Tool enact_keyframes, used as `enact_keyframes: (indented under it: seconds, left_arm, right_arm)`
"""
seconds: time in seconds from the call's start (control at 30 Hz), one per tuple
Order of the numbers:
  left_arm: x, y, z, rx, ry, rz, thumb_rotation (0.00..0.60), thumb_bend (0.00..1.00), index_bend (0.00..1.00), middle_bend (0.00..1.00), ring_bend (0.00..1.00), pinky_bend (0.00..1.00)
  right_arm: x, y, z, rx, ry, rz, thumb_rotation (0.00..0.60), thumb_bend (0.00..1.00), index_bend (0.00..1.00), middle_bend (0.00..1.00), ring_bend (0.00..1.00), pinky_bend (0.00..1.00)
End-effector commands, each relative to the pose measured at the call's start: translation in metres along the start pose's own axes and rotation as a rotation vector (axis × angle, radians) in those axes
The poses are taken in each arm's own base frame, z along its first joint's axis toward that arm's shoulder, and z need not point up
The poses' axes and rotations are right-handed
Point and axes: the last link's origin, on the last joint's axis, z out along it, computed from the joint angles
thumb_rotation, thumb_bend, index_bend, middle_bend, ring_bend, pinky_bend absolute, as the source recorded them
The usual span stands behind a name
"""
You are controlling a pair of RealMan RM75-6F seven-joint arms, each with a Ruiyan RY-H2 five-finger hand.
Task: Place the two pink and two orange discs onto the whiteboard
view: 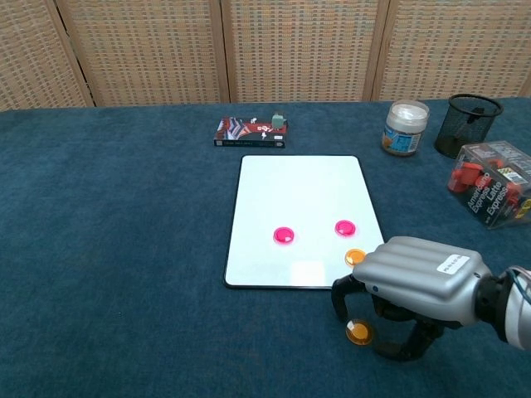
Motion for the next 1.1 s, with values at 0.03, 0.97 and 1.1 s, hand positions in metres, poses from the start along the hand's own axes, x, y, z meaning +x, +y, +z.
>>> enact_keyframes:
  seconds: [0.03, 0.97, 1.1]
  left_arm:
    - [0.0003, -0.0002, 0.0001, 0.0, 0.0, -0.001, 0.6, 0.0, 0.0, 0.0, 0.0, 0.0]
    - [-0.0003, 0.0003, 0.0007, 0.0, -0.004, 0.002, 0.6, 0.0, 0.0, 0.0, 0.0, 0.0]
    - [0.0006, -0.0001, 0.0003, 0.001, 0.0, -0.001, 0.6, 0.0, 0.0, 0.0, 0.0, 0.0]
  right_arm:
    - [-0.0007, 0.0005, 0.0002, -0.003, -0.002, 0.0, 0.6, 0.35, 0.37, 0.99, 1.0, 1.0]
    - [-0.0007, 0.0072, 0.0039, -0.031, -0.008, 0.051, 0.6, 0.37, 0.5, 0.99, 1.0, 1.0]
    - [0.0026, 0.0102, 0.0064, -0.049, -0.004, 0.066, 0.6, 0.36, 0.5, 0.99, 1.0, 1.0]
